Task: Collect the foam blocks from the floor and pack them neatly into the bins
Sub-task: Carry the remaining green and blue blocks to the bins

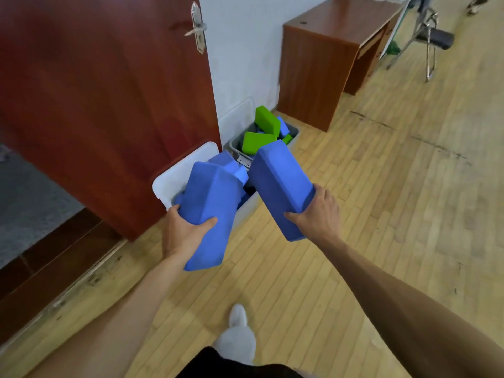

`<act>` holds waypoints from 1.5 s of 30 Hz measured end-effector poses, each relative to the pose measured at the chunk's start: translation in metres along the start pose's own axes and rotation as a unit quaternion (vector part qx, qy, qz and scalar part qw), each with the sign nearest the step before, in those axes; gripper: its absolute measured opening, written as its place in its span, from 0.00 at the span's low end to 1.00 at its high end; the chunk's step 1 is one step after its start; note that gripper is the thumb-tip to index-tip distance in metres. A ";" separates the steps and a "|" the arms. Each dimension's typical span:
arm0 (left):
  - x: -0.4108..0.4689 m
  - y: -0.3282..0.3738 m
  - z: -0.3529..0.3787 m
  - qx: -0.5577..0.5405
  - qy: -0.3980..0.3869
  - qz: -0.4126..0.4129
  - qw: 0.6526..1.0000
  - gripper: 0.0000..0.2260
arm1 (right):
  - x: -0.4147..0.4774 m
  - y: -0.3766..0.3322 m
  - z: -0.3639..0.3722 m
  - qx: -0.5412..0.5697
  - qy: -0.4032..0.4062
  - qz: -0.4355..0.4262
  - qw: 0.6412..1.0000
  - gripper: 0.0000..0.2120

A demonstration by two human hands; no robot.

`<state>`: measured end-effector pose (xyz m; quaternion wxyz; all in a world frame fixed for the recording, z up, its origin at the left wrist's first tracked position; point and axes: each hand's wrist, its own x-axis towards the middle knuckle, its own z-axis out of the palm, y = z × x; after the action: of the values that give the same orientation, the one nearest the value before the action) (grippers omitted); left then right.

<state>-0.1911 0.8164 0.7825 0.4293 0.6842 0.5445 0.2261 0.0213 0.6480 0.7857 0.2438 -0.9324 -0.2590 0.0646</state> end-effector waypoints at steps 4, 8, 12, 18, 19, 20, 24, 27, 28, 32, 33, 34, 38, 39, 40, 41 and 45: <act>0.077 0.032 0.019 0.030 -0.020 0.004 0.999 0.35 | 0.078 -0.022 0.008 0.001 0.005 0.000 1.000 0.43; 0.131 0.066 0.050 0.043 -0.024 0.007 0.999 0.34 | 0.146 -0.020 0.014 0.000 0.009 0.009 1.000 0.43; 0.187 0.103 0.103 0.070 -0.015 0.002 0.997 0.36 | 0.228 0.003 0.023 0.008 0.002 0.014 1.000 0.42; 0.263 0.182 0.213 0.075 0.015 0.005 0.997 0.35 | 0.374 0.055 0.017 0.012 -0.015 0.021 1.000 0.42; 0.275 0.197 0.231 0.076 0.017 0.002 0.997 0.35 | 0.399 0.064 0.011 0.009 -0.021 0.026 0.999 0.42; 0.284 0.213 0.248 0.075 0.020 -0.001 0.997 0.35 | 0.423 0.072 0.006 0.004 -0.027 0.027 0.999 0.42; 0.327 0.263 0.303 0.059 0.018 -0.011 0.998 0.34 | 0.512 0.088 -0.012 -0.014 -0.042 0.014 0.999 0.43; 0.363 0.280 0.329 0.063 0.010 -0.032 0.997 0.32 | 0.564 0.089 -0.013 -0.008 -0.054 0.006 0.998 0.45; 0.377 0.283 0.337 0.064 0.011 -0.039 0.997 0.31 | 0.582 0.088 -0.010 -0.006 -0.058 0.005 0.998 0.45; 0.437 0.282 0.365 0.063 0.025 -0.082 0.994 0.33 | 0.651 0.083 0.015 -0.012 -0.087 0.008 0.996 0.45; 0.454 0.280 0.372 0.059 0.029 -0.096 0.993 0.34 | 0.668 0.080 0.023 -0.021 -0.092 0.010 0.995 0.45; 0.471 0.277 0.379 0.054 0.033 -0.109 0.992 0.34 | 0.685 0.076 0.032 -0.030 -0.097 0.010 0.995 0.45; 0.545 0.267 0.405 0.022 0.051 -0.177 0.983 0.35 | 0.757 0.051 0.072 -0.050 -0.126 0.006 0.991 0.46; 0.563 0.264 0.410 0.015 0.050 -0.195 0.979 0.35 | 0.774 0.042 0.082 -0.046 -0.135 0.009 0.990 0.46; 0.580 0.263 0.415 0.014 0.050 -0.210 0.976 0.35 | 0.791 0.034 0.092 -0.042 -0.144 0.015 0.989 0.46; 0.597 0.262 0.418 0.014 0.049 -0.222 0.974 0.35 | 0.806 0.026 0.100 -0.039 -0.151 0.023 0.988 0.46; 0.656 0.267 0.433 0.021 0.049 -0.248 0.967 0.32 | 0.862 0.003 0.132 -0.015 -0.167 0.040 0.985 0.44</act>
<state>0.4920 1.2743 0.6725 0.4305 0.5250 0.7217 0.1345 0.7292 1.1446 0.6738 0.1804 -0.9215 -0.2598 0.2255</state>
